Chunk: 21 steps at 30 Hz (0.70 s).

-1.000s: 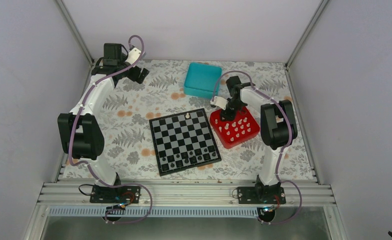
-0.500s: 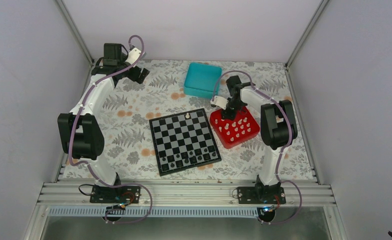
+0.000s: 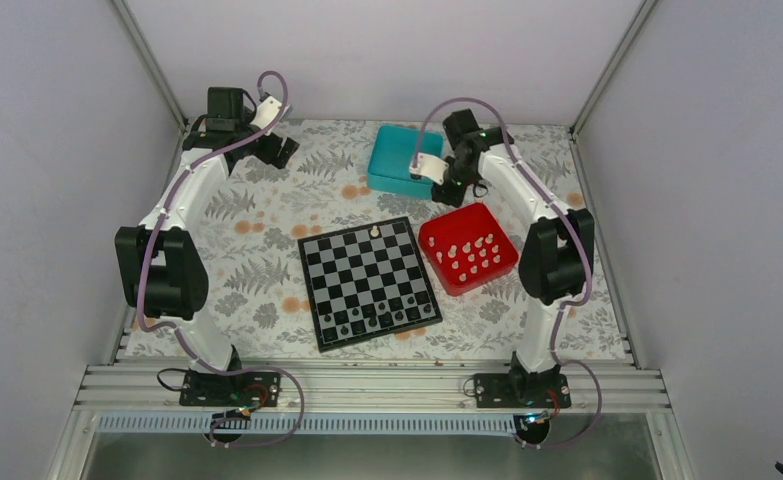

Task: Set up the chess pieces on the board
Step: Pick up the chess piece from the storage box, then place the chess piece on the chessboard.

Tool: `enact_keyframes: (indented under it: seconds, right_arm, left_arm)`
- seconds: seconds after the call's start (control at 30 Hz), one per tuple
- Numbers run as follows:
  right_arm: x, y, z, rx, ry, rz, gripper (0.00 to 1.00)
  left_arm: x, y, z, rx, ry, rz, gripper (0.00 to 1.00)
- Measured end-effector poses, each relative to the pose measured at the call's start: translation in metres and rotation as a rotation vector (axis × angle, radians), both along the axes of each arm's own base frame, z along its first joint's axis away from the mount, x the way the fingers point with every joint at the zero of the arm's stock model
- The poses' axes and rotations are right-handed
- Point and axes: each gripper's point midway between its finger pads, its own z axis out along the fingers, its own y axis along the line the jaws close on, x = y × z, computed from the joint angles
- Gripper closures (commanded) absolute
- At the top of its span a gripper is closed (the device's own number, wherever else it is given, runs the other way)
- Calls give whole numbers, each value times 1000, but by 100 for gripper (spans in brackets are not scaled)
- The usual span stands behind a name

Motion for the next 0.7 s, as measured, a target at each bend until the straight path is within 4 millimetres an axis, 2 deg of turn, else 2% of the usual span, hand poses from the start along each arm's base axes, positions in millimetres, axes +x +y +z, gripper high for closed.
enact_keyframes:
  seconds: [0.13,0.23,0.33,0.5,0.7]
  right_arm:
    - [3,35,31,24,-65,72,95]
    - [4,58,35,37,-74,118,95]
    - [1,76,22,41,-47,155,95]
    - [-7,95,-15,20,33,195,94]
    - [-13,107,-28,32,62,219,94]
  left_arm:
    - [0,0,0,-1,0,-1,0]
    - [0,0,0,-1,2,-1,0]
    - [-1,0,1,2,0,-2,0]
    - [-4,0,10,5,-19,-4,0]
    - [-5,0,14,9,-30,-9,0]
